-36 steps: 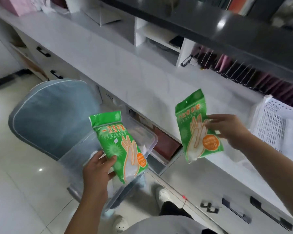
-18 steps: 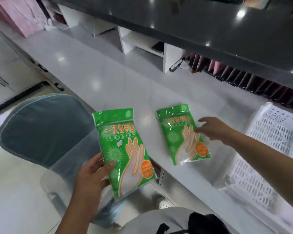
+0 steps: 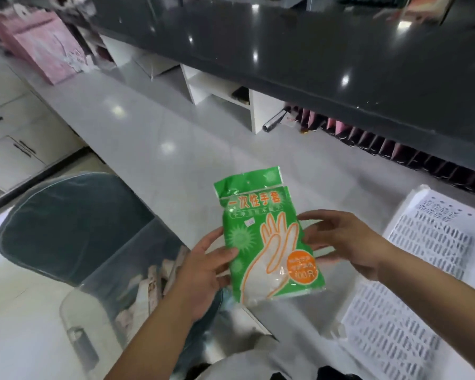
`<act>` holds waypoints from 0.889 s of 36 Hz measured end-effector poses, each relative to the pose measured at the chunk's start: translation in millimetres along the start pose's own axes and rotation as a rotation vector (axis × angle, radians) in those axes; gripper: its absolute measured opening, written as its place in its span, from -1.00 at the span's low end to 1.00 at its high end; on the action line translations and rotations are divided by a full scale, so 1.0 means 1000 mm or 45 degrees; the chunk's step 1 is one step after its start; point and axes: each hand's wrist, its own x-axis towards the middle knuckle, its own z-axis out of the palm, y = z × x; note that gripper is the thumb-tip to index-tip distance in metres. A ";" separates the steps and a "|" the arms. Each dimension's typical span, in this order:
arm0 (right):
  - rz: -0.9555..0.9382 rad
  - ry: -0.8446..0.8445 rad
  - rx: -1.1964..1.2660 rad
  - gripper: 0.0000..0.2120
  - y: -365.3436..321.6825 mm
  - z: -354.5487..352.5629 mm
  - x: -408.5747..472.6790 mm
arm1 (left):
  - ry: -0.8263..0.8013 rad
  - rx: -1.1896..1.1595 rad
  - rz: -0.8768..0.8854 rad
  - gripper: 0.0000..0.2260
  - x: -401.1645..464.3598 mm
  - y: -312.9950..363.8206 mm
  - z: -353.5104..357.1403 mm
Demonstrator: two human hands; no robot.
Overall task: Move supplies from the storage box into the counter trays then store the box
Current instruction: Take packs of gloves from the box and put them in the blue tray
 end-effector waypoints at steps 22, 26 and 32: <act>0.125 0.185 -0.590 -0.45 0.045 -0.010 0.063 | 0.229 0.431 -0.098 -0.62 0.073 -0.029 0.026; 0.083 0.186 -0.732 -0.40 0.033 -0.013 0.066 | 0.310 0.540 -0.086 -0.38 0.076 -0.029 0.018; 0.204 0.142 -0.446 -0.50 0.027 -0.002 0.075 | 0.076 0.371 -0.303 -0.62 0.077 -0.014 0.019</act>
